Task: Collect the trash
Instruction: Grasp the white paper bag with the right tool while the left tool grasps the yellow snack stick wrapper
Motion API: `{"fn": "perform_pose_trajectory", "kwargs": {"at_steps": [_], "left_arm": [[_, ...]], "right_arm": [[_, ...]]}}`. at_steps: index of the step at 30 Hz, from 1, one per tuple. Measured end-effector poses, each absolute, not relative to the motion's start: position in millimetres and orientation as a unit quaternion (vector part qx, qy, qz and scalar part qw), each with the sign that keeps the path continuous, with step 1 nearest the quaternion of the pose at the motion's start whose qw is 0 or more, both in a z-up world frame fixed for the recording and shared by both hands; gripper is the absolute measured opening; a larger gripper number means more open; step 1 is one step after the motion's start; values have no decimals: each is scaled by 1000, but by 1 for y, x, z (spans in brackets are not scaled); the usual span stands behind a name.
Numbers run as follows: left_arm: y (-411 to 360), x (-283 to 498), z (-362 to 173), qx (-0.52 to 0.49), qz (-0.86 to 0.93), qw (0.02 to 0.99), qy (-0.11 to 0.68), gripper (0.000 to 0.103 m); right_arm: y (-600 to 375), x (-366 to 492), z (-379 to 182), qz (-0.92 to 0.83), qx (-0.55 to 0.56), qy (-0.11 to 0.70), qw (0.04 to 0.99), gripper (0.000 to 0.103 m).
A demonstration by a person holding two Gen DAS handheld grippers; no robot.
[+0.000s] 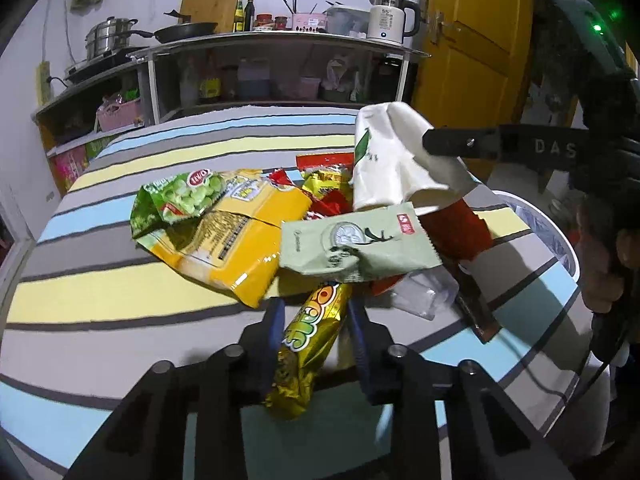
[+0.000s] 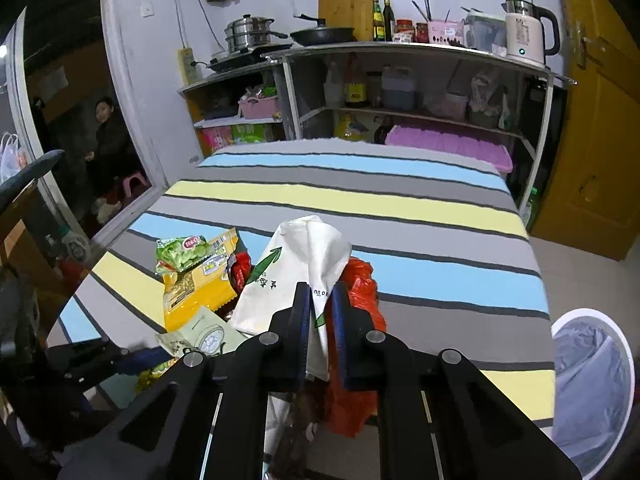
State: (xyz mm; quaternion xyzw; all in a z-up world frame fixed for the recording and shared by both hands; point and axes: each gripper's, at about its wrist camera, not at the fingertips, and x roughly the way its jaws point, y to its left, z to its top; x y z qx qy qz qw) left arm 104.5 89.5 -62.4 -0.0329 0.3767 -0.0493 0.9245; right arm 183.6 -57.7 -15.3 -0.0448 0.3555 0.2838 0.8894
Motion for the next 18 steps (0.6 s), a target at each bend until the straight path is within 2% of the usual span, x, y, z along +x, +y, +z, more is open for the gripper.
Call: {"fn": "perform_pose_trajectory", "kwargs": {"at_steps": [3,6,18], "left_arm": [[87,98,-63,-40,-48,925,376,24],[86,90,-59,-57,-52,926,370,14],[79,69,-43,-78,-43,934,346,9]], "right_arm": [[-68,180,-11,284,-37,350,892,12],[-78,175,-7,281,-28,345,895,12],[-117,153,5,266,-1,329,906,12]]}}
